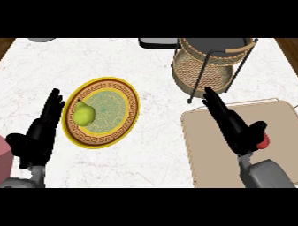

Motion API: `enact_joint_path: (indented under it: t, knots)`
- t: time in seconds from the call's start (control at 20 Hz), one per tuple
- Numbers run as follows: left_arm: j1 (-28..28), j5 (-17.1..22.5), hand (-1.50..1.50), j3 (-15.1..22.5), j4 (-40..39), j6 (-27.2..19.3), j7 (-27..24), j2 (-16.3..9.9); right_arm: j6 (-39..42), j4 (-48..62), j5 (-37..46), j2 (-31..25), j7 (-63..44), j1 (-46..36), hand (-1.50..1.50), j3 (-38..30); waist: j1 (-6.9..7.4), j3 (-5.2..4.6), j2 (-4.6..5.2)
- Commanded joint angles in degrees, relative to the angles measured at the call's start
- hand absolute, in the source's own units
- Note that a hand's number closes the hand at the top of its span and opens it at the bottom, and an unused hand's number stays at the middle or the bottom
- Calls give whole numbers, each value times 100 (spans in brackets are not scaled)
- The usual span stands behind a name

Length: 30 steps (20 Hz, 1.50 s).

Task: Pick the bell pepper from the tray and place it in the tiered basket

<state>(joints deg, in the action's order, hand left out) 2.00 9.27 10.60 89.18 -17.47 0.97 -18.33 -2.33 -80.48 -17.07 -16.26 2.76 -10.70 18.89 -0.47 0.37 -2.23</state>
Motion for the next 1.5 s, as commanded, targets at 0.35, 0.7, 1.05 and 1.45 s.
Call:
enact_joint_path:
  t: [0.35, 0.7, 1.05, 1.45]
  knots:
    - [331, 225, 0, 472, -700, 1264, -551, 189, -1153, 768, 2180, -269, 1084, -422, -150, 142, 23, -41, 274]
    - [422, 140, 0, 356, -925, 1408, -582, 331, -903, -161, 2318, -405, 2257, 64, -150, 101, 0, -39, 208]
    - [379, 279, 0, 172, -1032, 1397, -573, 309, -910, -1327, 4068, -2313, 254, -20, -150, 203, -230, -87, 106]
    - [285, 217, 0, 100, -1065, 1366, -685, 243, 975, -2647, 5406, -3976, -1933, 15, -150, 878, -287, -104, 80]
